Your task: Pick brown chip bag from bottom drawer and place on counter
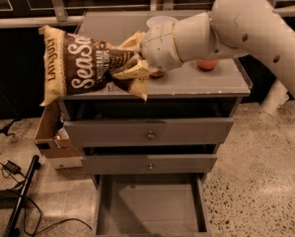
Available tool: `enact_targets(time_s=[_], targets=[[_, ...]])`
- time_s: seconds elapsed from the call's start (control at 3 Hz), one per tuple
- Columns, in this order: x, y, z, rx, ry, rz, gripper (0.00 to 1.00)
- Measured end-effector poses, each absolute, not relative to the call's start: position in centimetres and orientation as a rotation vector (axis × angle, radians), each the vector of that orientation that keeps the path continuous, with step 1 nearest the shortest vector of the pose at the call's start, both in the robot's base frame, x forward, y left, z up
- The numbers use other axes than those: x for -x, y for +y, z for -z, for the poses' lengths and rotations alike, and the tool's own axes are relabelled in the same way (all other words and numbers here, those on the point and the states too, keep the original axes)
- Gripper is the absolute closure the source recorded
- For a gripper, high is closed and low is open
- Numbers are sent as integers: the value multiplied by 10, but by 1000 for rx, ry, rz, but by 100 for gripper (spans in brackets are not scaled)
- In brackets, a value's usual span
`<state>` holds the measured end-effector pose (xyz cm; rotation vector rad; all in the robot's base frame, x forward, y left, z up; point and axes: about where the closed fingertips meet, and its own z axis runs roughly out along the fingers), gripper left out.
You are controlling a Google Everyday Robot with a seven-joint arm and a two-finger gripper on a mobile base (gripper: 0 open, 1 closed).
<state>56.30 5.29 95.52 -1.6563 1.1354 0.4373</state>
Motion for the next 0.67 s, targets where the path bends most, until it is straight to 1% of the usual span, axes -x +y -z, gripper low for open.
enact_targets(time_s=[0.33,0.67], targets=[[-569,52,-958,1667,1159,-385,100],[-593,53,-962,1694,1193,-319,100]])
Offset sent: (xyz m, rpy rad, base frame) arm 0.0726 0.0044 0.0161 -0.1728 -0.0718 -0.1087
